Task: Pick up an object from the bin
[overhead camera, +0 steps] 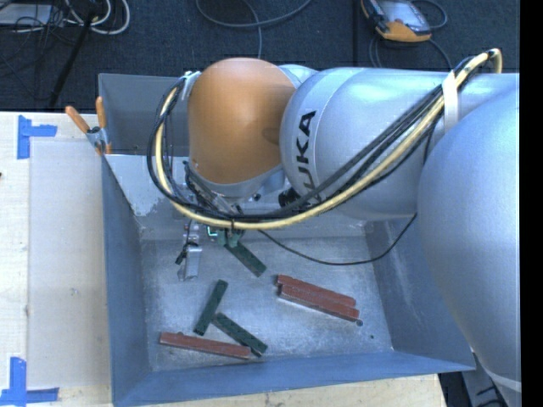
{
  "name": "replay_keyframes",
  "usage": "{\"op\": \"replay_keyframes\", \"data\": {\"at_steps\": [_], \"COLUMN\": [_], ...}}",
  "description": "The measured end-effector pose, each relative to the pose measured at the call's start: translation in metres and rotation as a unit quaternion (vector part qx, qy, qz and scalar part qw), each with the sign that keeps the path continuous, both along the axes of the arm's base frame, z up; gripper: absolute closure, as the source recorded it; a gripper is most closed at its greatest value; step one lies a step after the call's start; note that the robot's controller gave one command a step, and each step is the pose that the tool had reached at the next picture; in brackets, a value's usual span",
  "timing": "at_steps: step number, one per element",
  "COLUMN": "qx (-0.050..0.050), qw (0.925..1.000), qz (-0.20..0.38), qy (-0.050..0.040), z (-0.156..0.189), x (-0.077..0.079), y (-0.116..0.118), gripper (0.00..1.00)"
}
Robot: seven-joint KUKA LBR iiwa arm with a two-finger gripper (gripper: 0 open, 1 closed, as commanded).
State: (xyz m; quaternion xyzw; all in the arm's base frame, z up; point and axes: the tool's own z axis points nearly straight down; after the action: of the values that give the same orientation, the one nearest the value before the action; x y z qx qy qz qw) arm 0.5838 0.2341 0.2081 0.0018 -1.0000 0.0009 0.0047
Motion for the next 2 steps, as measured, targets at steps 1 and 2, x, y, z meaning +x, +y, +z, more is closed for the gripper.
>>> {"op": "replay_keyframes", "data": {"at_steps": [1, 2], "qx": [0.001, 0.001], "qw": [1.0, 0.9975], "qz": [-0.002, 0.071], "qy": [-0.0041, -0.0051], "z": [0.005, -0.032], "x": [0.002, -0.006], "y": [-0.001, -0.017], "gripper": [0.0, 0.0]}}
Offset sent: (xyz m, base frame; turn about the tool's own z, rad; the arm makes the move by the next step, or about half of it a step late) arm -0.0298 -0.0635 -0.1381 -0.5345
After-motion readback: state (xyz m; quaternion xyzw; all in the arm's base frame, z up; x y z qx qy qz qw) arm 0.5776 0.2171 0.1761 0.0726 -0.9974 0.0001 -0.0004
